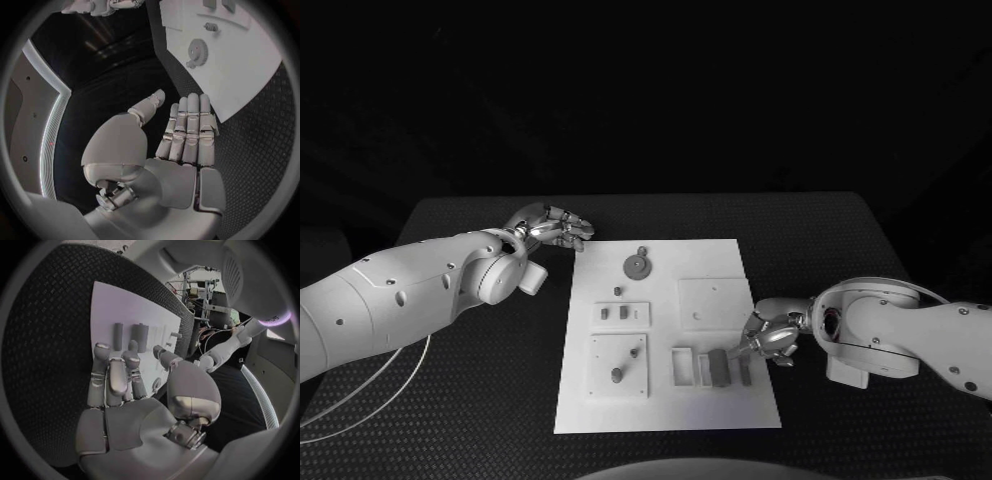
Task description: Assemble the parts on the task board
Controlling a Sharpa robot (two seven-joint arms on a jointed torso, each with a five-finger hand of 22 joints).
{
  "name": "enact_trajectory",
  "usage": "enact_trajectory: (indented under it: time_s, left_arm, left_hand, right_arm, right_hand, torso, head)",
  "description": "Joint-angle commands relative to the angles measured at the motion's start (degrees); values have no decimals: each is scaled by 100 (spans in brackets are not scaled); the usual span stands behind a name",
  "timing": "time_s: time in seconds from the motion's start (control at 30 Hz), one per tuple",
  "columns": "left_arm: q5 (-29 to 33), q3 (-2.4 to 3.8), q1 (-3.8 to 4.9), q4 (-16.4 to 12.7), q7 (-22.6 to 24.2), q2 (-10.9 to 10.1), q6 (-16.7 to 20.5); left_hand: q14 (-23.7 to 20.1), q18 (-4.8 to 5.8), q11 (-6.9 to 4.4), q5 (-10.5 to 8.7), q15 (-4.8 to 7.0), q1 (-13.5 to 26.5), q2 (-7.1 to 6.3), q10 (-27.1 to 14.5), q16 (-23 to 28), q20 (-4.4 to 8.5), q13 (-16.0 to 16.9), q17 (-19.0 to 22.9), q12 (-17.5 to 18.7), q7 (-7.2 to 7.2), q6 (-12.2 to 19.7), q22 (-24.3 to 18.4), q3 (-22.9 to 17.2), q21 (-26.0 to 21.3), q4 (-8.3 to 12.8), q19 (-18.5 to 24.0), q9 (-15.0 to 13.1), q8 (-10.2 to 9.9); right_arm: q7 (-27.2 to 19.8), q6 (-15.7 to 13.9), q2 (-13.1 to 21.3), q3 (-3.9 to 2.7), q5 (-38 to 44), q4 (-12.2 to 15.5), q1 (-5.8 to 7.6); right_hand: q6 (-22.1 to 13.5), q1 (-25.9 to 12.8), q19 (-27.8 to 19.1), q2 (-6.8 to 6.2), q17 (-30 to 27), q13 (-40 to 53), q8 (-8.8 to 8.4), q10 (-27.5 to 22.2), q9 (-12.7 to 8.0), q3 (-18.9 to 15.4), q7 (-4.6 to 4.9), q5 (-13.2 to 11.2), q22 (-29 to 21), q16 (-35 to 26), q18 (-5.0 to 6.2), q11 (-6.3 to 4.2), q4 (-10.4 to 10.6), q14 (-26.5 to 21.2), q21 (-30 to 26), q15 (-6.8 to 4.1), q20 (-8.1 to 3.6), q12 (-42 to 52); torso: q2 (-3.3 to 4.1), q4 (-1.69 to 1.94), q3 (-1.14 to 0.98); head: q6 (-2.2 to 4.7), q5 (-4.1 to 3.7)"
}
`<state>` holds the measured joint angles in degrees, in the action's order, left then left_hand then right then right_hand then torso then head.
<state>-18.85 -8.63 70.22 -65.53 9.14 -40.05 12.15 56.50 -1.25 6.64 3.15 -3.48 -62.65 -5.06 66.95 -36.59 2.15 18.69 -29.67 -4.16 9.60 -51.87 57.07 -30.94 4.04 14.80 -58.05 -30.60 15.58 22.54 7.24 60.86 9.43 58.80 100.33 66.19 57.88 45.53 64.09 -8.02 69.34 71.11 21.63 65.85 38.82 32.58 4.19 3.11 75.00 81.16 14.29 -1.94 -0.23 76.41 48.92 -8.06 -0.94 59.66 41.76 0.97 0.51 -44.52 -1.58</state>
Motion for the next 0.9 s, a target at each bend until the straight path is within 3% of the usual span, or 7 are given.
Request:
enact_trajectory:
  time_s: [0.03,0.3,0.47,0.7,0.9]
  left_arm:
    - [47,-1,-5,-14,46,9,-83]
    - [48,-4,-7,-19,46,-4,-89]
    - [48,-4,-7,-34,42,-1,-97]
    - [49,-4,-7,-43,39,-5,-105]
    - [49,-4,-7,-49,35,-22,-100]
  left_hand:
    - [27,-11,16,-8,-5,46,-5,1,21,-2,8,-6,13,-20,-4,-9,31,-5,7,-24,8,37]
    - [27,-11,16,-8,-5,51,-5,-1,26,-2,7,-12,15,-20,-3,-11,33,-6,4,-23,10,37]
    - [27,-11,17,-8,-5,53,-5,-2,30,-2,7,-15,15,-20,-2,-11,35,-6,2,-22,11,37]
    - [27,-11,17,-8,-6,58,-5,-4,34,-2,7,-20,16,-19,0,-12,36,-6,-1,-22,12,36]
    - [27,-11,18,-8,-6,60,-5,-6,38,-2,6,-24,17,-19,2,-13,37,-7,-3,-21,13,36]
  right_arm:
    - [239,212,9,10,-94,35,0]
    - [205,21,-68,37,8,102,-1]
    - [266,-51,-145,58,283,69,-2]
    - [278,-60,-319,170,301,20,-29]
    - [308,-73,-398,204,292,-57,-61]
  right_hand:
    - [45,-70,7,15,5,7,-13,11,9,-10,-5,-21,120,41,71,-21,25,50,37,-1,-37,30]
    - [47,-129,2,0,2,6,-44,17,16,7,-7,-21,119,63,71,-25,31,57,51,-5,-50,45]
    - [-121,-221,-32,-138,-103,-9,-249,-13,-60,101,59,-23,112,55,71,39,41,-13,68,47,-60,47]
    - [-262,-275,-65,-254,-201,-20,-434,-57,-155,219,139,-21,110,50,71,112,94,-89,79,118,-43,51]
    - [-281,-292,-75,-299,-237,-25,-478,-70,-182,253,157,-20,110,48,70,130,116,-118,84,137,-36,54]
  torso:
    - [6,5,-2]
    - [16,3,1]
    - [17,7,4]
    - [15,6,4]
    - [14,7,4]
  head:
    - [1,-28]
    - [-20,-17]
    - [-43,-19]
    - [-70,-5]
    - [-83,-3]
